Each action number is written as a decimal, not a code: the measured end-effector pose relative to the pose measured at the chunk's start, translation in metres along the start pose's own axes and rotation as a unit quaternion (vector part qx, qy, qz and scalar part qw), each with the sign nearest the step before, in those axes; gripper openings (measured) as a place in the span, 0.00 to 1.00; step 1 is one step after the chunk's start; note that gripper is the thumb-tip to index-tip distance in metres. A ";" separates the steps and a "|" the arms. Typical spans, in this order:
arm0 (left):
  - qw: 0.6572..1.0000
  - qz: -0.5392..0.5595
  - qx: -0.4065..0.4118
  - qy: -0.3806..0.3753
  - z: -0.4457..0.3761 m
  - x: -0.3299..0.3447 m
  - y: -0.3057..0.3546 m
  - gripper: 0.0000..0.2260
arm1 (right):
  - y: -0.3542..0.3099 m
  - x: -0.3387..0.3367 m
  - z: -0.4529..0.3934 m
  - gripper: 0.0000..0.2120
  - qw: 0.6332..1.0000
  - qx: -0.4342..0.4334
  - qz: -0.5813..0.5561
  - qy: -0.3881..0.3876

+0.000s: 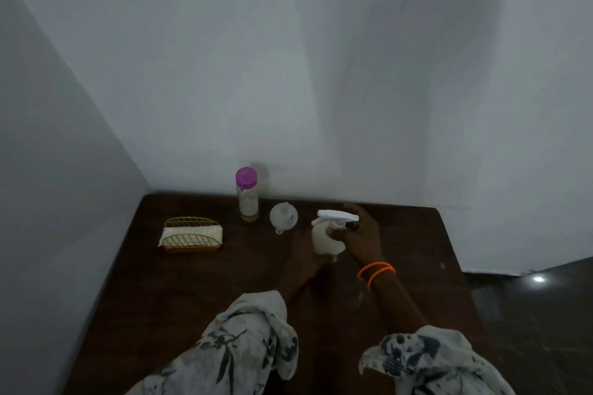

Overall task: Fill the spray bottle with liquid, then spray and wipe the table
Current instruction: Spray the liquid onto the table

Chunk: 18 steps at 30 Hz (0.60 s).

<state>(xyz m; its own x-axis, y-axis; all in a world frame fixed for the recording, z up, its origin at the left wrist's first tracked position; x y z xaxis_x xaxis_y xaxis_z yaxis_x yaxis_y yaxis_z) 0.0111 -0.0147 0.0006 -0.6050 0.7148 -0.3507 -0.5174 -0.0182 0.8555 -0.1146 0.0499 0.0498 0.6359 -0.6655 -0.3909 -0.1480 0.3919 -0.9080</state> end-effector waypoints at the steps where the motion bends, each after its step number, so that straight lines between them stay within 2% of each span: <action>1: 1.000 -0.009 0.006 -0.001 -0.009 0.000 0.001 0.39 | 0.002 0.002 -0.007 0.31 1.000 0.000 0.000 0.006; 13: 0.997 -0.077 0.016 -0.008 -0.088 0.015 0.001 0.43 | 0.017 0.002 -0.075 0.33 0.999 0.010 0.039 0.027; 18: 0.995 -0.098 0.015 -0.014 -0.103 0.018 0.003 0.39 | 0.018 0.007 -0.092 0.24 0.998 0.014 0.055 0.038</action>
<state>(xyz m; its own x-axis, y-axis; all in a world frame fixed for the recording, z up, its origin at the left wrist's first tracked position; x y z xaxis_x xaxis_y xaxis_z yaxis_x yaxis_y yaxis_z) -0.0638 -0.0743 -0.0422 -0.4775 0.7219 -0.5009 -0.6051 0.1432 0.7832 -0.1826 -0.0063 0.0164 0.5572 -0.6634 -0.4994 -0.1920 0.4822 -0.8548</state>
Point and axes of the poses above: each hand's wrist, its own z-axis away from the middle knuckle, its own x-axis out of the palm, y = z × x, the point moved 3 cm from there along -z, towards the middle knuckle, and after that the axes turned 1 degree about z, right-handed, at the moved point
